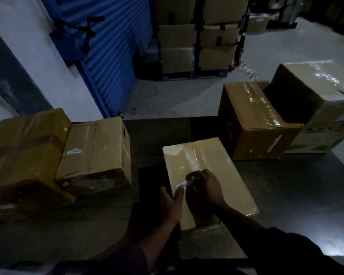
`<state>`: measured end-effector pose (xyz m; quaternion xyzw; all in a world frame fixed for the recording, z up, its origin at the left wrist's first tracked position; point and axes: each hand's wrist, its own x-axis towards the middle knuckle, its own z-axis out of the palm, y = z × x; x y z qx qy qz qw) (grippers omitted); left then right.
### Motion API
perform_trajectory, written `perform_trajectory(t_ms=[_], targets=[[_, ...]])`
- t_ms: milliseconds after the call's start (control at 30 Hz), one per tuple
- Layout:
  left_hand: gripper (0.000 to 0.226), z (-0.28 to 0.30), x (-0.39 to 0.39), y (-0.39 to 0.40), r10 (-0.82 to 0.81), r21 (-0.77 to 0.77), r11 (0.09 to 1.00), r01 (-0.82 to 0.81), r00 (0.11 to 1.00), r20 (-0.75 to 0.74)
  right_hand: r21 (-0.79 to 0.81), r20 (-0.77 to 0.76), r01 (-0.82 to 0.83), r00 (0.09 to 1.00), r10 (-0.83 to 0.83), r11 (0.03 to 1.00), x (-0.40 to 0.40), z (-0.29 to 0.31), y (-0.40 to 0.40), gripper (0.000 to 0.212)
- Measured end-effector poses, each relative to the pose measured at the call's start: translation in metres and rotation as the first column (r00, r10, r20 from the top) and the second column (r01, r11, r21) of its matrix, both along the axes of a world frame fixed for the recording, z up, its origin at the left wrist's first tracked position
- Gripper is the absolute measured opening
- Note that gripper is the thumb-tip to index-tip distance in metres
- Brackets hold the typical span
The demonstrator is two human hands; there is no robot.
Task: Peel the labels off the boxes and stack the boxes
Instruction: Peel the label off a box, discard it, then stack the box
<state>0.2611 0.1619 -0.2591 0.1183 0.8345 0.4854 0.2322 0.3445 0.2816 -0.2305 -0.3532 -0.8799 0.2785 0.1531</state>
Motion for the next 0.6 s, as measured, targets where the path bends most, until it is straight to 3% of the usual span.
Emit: perform_trajectory(t_ms=[233,467,600], targets=[[0.06,0.0015,0.0,0.0031,-0.004,-0.074,0.997,0.003,1.0,-0.018,0.021,0.0,0.016,1.0,-0.016,1.0,0.0005,-0.0034,0.0012,0.022],[0.064,0.0019,0.0015,0.0054,-0.003,-0.069,0.998,0.003,1.0,0.001,0.053,0.038,-0.016,0.999,0.014,0.998,0.0021,-0.0054,0.0022,0.021],[0.068,0.002,0.0005,0.0046,-0.004,-0.072,0.997,0.004,1.0,0.003,0.019,-0.011,-0.01,1.0,0.011,1.0,0.004,-0.0075,0.0021,0.031]])
